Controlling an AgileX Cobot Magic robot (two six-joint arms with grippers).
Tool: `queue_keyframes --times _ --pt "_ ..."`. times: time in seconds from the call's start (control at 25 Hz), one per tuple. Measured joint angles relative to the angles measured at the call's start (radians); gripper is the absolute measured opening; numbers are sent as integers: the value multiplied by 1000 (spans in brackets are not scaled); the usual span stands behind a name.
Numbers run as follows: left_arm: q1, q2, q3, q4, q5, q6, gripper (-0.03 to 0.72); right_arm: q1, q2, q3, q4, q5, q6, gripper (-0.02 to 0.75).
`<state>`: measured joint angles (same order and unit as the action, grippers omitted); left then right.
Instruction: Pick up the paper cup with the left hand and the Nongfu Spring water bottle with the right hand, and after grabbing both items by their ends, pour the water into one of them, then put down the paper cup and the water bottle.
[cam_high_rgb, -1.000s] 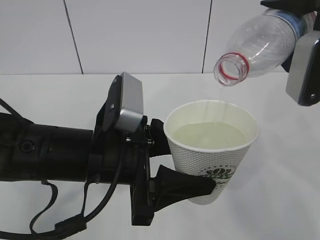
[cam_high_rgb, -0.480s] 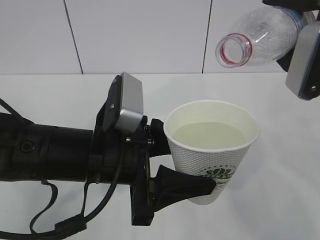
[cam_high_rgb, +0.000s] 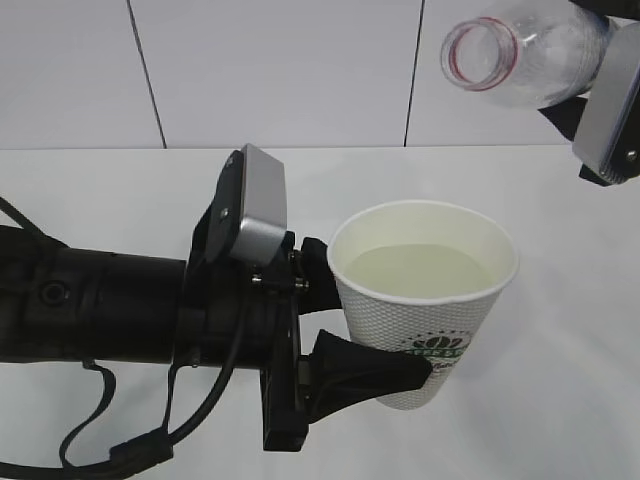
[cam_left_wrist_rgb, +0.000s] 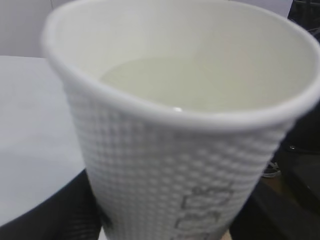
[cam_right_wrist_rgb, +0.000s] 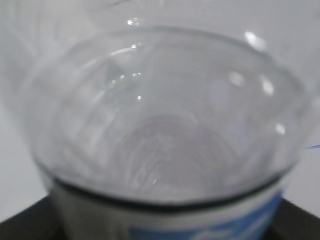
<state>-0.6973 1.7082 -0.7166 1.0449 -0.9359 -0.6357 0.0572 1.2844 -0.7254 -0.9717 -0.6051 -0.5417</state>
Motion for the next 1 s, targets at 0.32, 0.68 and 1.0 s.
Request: queue_keyframes --times 0.32,0.68,1.0 --pt "0 0 0 0 0 0 502 0 0 0 0 0 117 449" --pt "0 0 0 0 0 0 502 0 0 0 0 0 181 445" --pt "0 0 0 0 0 0 502 0 0 0 2 0 220 442"
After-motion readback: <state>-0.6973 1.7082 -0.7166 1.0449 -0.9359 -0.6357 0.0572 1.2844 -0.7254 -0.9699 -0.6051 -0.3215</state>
